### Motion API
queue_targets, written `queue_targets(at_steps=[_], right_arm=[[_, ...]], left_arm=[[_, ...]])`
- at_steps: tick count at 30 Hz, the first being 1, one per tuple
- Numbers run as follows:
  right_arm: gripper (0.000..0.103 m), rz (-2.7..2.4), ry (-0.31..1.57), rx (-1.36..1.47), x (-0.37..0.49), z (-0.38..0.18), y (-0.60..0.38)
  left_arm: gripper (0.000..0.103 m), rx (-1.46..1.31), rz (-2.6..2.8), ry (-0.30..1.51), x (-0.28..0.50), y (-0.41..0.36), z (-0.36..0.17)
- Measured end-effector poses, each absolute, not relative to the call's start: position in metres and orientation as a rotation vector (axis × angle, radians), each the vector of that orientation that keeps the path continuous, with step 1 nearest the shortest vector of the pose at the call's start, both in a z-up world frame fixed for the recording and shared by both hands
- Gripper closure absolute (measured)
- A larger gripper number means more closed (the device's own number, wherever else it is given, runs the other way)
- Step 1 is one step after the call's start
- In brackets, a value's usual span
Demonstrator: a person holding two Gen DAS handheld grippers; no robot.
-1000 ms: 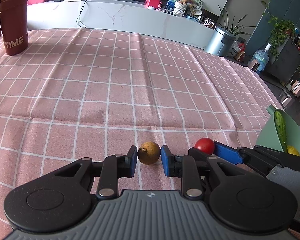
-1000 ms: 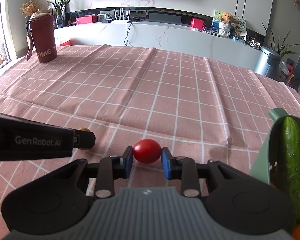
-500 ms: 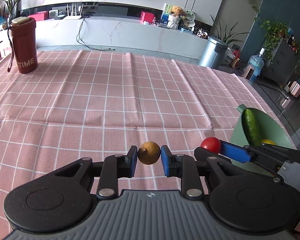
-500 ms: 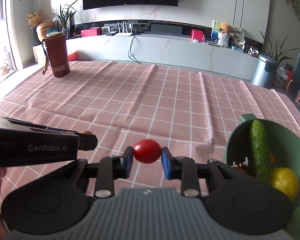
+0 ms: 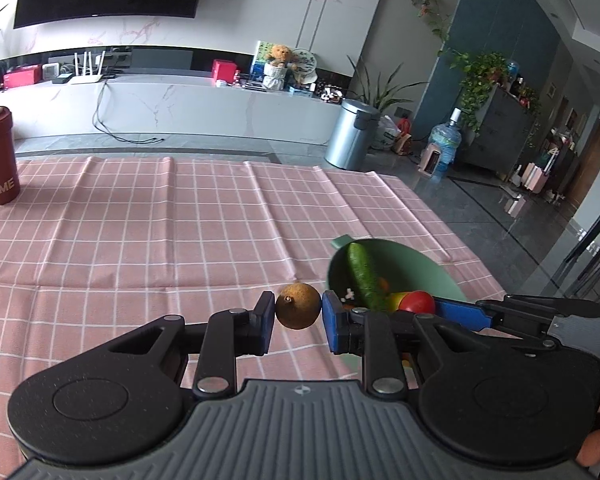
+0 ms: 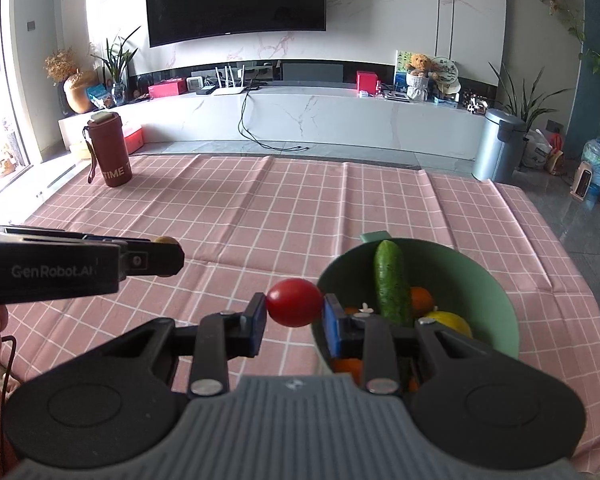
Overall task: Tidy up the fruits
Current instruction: 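Carry the kiwi and tomato over the colander and open both tools to release them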
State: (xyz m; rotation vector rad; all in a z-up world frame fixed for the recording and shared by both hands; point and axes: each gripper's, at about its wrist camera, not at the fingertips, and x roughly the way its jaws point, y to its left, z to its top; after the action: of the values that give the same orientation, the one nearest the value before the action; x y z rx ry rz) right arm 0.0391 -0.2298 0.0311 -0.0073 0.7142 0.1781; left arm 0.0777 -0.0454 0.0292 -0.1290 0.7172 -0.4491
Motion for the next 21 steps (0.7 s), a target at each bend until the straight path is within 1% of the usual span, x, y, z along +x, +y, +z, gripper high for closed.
queue_targets(at_steps=[6,10,17,21], right_arm=[[0.077,0.153,0.746,0.023,0.033,0.044,-0.283],[0.077,0.135,0.774,-0.003,0.033,0.046,-0.310],[0.077,0.196,0.893,0.014,0.053,0.035,-0.342],[0.077,0.242,0.975,-0.064,0.069,0.020,-0.344]], left_arm=[[0.075,-0.112,-0.563,0.718,0.081,-0.082,0.038],[0.075,-0.087,-0.599,0.757,0.093,-0.105,0.033],[0.075,-0.082,-0.656,0.903,0.121,-0.139,0.001],[0.075,-0.052,-0.677,0.983,0.131,-0.151,-0.020]])
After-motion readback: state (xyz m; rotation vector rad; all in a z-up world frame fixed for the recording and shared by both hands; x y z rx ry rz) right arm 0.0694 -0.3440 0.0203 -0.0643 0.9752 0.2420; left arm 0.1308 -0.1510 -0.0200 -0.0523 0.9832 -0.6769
